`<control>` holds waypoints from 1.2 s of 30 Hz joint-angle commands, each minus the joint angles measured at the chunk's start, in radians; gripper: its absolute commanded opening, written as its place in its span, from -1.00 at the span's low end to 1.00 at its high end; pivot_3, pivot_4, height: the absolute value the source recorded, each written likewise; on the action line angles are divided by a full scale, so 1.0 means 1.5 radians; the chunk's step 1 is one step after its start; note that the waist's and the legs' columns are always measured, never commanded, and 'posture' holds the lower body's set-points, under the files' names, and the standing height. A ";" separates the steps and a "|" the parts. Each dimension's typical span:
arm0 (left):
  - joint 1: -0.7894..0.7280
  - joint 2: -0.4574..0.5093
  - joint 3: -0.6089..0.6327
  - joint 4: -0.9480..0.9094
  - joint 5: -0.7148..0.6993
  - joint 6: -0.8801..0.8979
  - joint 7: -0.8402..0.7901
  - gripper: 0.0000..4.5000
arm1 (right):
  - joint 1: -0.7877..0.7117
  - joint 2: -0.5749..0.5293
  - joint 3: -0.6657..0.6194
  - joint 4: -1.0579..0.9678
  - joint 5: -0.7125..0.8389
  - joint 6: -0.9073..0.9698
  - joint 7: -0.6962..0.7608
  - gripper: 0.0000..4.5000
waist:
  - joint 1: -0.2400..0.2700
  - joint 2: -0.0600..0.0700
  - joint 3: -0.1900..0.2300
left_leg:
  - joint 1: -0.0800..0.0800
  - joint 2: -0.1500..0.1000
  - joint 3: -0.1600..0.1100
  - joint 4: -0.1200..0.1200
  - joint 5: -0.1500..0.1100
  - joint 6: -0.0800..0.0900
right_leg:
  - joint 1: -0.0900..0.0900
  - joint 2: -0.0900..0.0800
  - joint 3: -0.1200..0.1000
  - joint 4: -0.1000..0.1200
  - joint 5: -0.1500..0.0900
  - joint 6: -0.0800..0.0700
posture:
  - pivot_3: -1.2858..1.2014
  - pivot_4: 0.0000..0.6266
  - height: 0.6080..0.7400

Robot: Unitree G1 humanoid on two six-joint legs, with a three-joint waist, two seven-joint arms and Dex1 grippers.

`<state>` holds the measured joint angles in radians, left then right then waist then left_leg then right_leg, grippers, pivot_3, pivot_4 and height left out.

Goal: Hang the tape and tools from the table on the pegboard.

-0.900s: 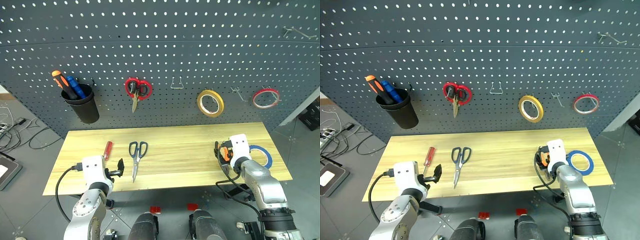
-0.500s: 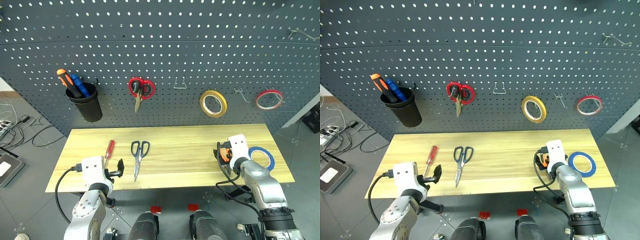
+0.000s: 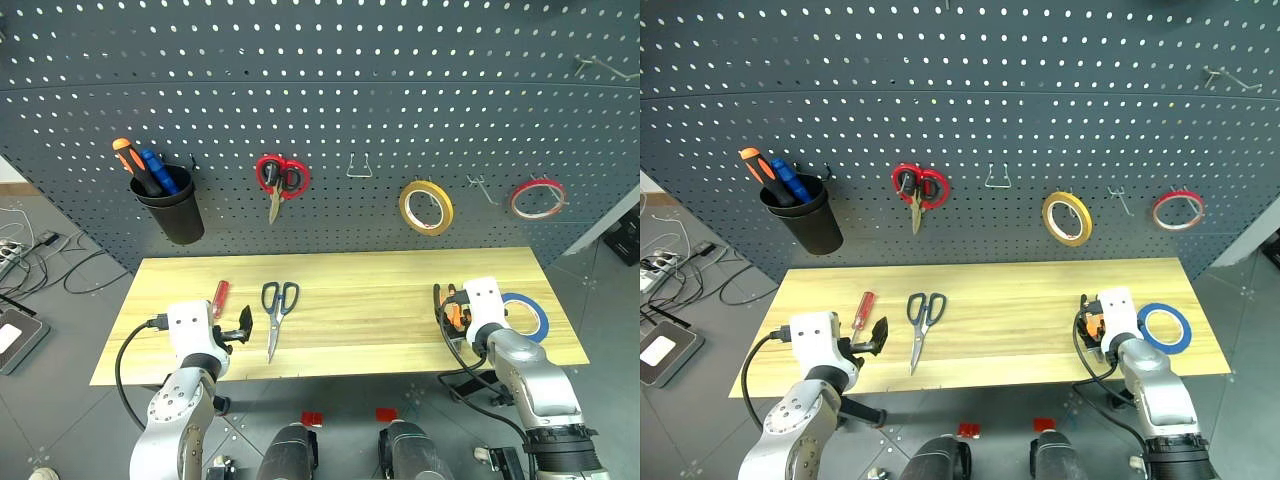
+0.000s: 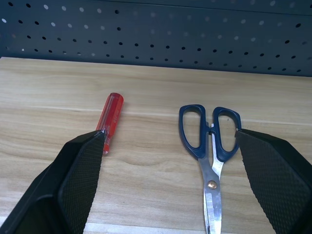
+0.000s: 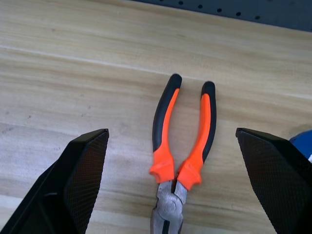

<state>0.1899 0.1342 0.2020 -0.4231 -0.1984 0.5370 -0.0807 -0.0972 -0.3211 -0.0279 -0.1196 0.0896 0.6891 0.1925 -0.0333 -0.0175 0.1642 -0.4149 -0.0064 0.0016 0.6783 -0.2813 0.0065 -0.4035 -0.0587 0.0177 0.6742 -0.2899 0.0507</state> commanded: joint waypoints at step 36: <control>-0.507 0.057 -0.348 0.411 -0.064 -0.056 -0.601 1.00 | -0.251 -0.231 -0.047 0.309 0.003 0.030 0.160 0.99 | -0.082 -0.003 0.128 | -0.001 0.001 0.002 0.003 0.001 0.001 | -0.001 -0.002 0.000 0.004 0.000 0.000 | -0.22 0.44 1.00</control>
<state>-0.5614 0.2238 -0.3062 0.1927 -0.2994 0.4787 -0.9539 -0.4575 -0.6454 -0.0809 0.3501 0.0932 0.7340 0.4172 -0.1570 -0.0224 0.3557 -0.4162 -0.0053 0.0046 0.6828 -0.2796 0.0077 -0.4050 -0.0623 0.0177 0.6800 -0.2895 0.0509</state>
